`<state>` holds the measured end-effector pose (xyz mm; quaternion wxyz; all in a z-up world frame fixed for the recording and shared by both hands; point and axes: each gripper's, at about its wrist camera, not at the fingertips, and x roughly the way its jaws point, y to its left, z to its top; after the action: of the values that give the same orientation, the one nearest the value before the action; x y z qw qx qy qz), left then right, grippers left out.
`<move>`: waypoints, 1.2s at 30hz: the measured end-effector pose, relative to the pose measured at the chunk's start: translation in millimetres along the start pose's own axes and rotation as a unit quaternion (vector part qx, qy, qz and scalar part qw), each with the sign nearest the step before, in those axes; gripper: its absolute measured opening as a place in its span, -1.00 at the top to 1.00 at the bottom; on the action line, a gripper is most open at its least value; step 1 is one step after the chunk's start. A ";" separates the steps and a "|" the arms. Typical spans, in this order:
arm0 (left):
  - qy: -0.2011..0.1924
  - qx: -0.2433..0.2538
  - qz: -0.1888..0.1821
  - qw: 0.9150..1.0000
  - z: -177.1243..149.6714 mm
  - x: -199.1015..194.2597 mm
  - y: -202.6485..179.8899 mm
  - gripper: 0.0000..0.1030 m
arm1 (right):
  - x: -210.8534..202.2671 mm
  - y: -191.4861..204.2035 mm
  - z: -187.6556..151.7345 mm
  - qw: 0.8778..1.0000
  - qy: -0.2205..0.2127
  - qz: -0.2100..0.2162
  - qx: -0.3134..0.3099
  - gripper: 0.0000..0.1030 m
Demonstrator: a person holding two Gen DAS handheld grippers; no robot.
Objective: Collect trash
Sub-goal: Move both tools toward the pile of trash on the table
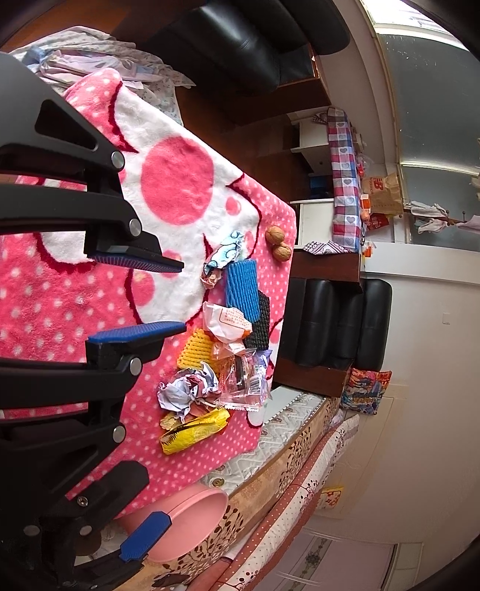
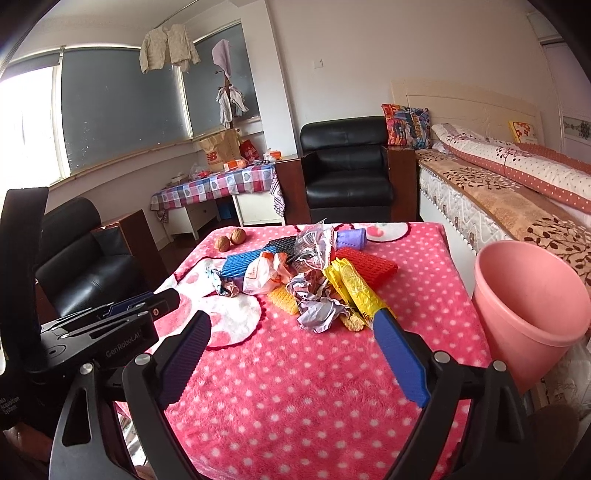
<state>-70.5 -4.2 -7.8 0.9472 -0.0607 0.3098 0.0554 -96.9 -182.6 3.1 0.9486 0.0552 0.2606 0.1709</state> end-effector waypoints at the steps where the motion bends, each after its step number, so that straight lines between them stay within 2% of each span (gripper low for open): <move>1: 0.000 -0.001 0.002 1.000 -0.4 0.0 0.4 0.47 | -1.0 0.0 0.4 1.000 -0.002 0.001 0.000 -0.71; 8: 0.008 0.004 0.020 1.000 -1.5 2.3 -2.1 0.47 | 2.9 1.2 0.8 1.000 0.007 -0.016 -0.008 -0.71; 12: 0.008 0.008 0.024 1.000 -2.5 1.3 -3.0 0.47 | 5.3 3.8 -0.4 1.000 0.011 -0.022 -0.018 -0.64; 21: 0.003 0.014 0.010 1.000 -2.4 -2.4 -2.6 0.47 | 8.1 -1.2 4.6 1.000 0.010 -0.008 -0.002 -0.64; 26: 0.018 0.003 -0.027 0.999 -2.5 8.2 5.0 0.47 | 14.9 -0.9 5.4 1.000 0.016 0.002 0.000 -0.69; 29: 0.012 -0.001 -0.052 0.999 -1.1 10.6 6.0 0.47 | 16.2 -2.2 7.9 1.000 0.009 0.001 -0.003 -0.77; 36: 0.023 -0.001 -0.077 0.997 2.6 30.9 3.9 0.47 | 39.6 -10.1 9.0 0.999 0.035 -0.010 -0.007 -0.78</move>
<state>-44.8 2.1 -24.4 0.9412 -0.0871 0.3258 -0.0189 -57.4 -178.2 -10.0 0.9408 0.0396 0.2932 0.1651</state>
